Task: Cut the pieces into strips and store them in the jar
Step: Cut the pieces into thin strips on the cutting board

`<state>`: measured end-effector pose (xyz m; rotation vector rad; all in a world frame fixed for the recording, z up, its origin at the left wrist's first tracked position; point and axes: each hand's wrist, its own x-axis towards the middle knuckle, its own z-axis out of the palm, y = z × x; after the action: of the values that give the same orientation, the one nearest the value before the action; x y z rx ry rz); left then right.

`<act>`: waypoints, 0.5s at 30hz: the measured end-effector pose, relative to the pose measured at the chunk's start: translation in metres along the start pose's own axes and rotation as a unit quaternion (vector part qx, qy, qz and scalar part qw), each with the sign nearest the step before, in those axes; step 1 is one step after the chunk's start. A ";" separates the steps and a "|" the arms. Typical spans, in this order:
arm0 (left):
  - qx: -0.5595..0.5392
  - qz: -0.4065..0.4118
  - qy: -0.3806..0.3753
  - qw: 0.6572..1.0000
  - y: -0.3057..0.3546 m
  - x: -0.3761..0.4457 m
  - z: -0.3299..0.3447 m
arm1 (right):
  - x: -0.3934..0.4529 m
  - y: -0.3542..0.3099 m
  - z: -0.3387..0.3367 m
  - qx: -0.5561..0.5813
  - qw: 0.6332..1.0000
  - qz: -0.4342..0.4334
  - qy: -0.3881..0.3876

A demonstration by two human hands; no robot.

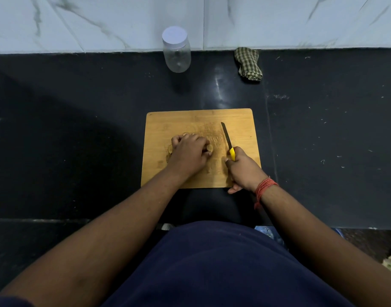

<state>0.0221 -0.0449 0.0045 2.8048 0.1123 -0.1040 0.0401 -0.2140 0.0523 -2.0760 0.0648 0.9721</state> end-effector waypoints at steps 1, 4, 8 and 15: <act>-0.003 -0.002 0.001 1.000 0.000 0.000 0.000 | -0.001 0.000 0.001 -0.003 1.000 -0.001 -0.001; -0.009 -0.005 0.005 1.000 -0.001 -0.001 0.000 | -0.003 0.001 0.003 -0.006 1.000 -0.002 -0.007; -0.009 -0.005 0.006 1.000 -0.001 0.000 0.000 | -0.005 0.004 0.007 -0.008 1.000 0.003 -0.021; -0.030 -0.004 0.018 0.999 -0.002 -0.004 0.001 | -0.014 0.005 0.012 -0.013 0.999 0.008 -0.033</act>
<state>0.0178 -0.0441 0.0033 2.7474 0.1329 -0.0504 0.0210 -0.2123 0.0536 -2.0684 0.0337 1.0552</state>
